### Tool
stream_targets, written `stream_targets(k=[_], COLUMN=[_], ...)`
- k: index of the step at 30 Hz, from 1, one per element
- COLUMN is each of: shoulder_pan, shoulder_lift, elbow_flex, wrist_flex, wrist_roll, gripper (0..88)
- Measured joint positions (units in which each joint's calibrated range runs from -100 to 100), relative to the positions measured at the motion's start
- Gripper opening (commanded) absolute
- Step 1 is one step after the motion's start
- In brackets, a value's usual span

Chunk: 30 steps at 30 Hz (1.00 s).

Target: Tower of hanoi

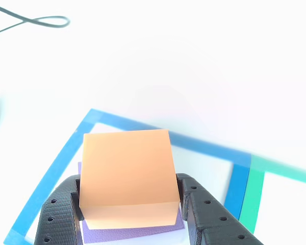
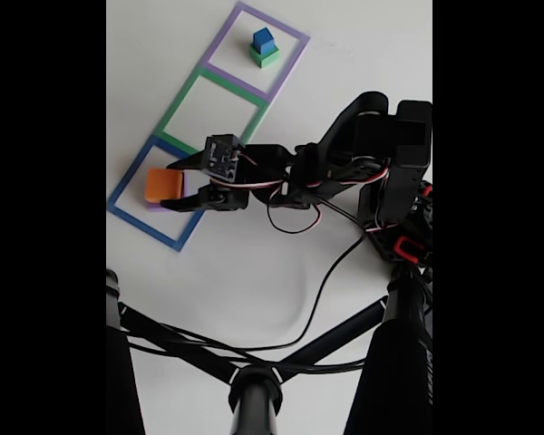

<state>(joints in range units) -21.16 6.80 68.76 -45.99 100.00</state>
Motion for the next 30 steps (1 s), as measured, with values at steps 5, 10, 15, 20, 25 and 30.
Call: stream_targets(k=[5, 10, 15, 20, 25, 30], shoulder_pan=[0.0, 0.0, 0.0, 0.0, 0.5, 0.7], shoulder_lift=[0.3, 1.4, 1.4, 1.4, -4.1, -18.0], elbow_flex=[-0.1, -0.1, -0.1, -0.1, 0.1, -0.9], wrist_flex=[-1.6, -3.0, -3.3, -3.3, -1.3, 12.8], wrist_roll=[0.0, 0.0, 0.0, 0.0, 0.0, 0.0], gripper=[23.5, 25.5, 26.8, 28.9, 29.4, 19.5])
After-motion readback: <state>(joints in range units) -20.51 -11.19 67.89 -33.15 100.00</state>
